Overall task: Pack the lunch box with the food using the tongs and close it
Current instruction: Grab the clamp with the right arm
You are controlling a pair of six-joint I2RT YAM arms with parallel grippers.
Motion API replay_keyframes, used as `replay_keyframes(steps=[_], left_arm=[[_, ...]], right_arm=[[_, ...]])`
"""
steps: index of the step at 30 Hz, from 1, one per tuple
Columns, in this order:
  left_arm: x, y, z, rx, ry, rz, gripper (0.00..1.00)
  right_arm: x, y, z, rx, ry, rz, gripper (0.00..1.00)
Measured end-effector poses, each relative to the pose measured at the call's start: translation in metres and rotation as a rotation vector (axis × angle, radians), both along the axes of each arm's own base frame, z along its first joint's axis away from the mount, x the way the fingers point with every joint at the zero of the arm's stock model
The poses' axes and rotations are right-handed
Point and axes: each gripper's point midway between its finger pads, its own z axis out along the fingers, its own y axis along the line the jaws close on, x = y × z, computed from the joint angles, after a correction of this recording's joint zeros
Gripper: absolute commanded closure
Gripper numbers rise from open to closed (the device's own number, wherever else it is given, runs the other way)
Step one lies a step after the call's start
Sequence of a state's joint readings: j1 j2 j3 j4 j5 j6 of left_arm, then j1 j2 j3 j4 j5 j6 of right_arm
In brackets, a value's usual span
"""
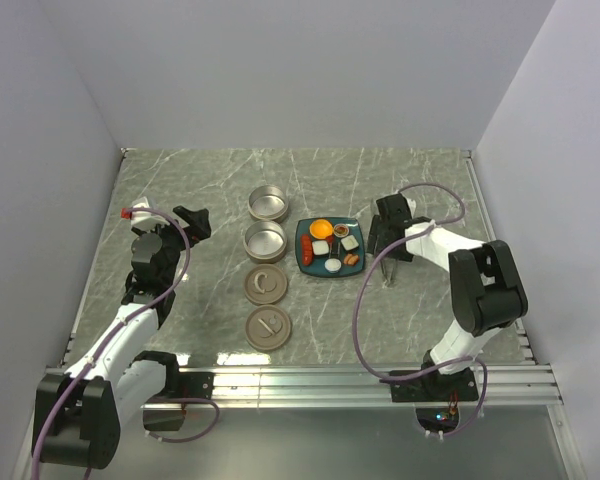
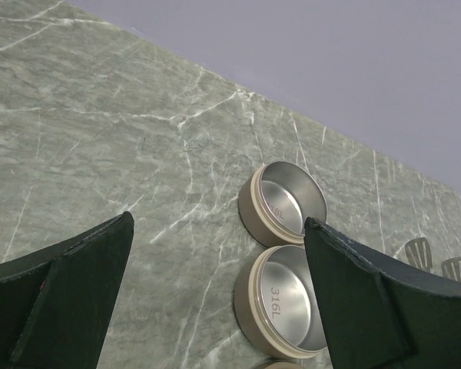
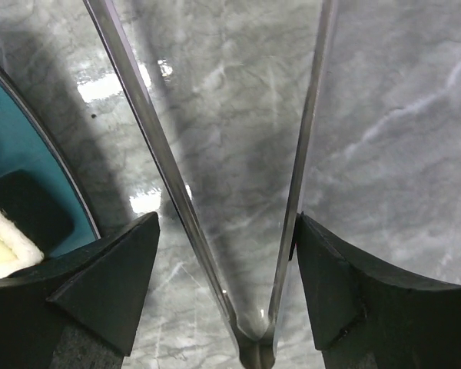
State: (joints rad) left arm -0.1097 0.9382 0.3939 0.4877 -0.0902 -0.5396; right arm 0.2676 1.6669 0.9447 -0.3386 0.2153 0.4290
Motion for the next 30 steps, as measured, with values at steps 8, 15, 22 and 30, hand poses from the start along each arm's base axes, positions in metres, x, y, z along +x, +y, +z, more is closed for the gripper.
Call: replay_keyframes(steps=[8,15,22,30], left_arm=[[-0.001,-0.003,0.003,-0.002,-0.011,-0.015,0.01],[-0.001,-0.003,0.006,-0.003,-0.021,-0.015,0.01],[-0.002,-0.003,0.008,-0.003,-0.025,-0.015,0.01],[-0.003,-0.002,0.011,-0.004,-0.037,-0.015,0.01]], right_arm=[[0.003,0.004,-0.005,0.011,0.013,0.009,0.2],[0.01,0.006,-0.003,0.011,0.012,0.008,0.36],[0.012,0.007,-0.006,0.011,0.018,0.005,0.41],[0.013,0.008,-0.006,0.013,0.022,0.007,0.49]])
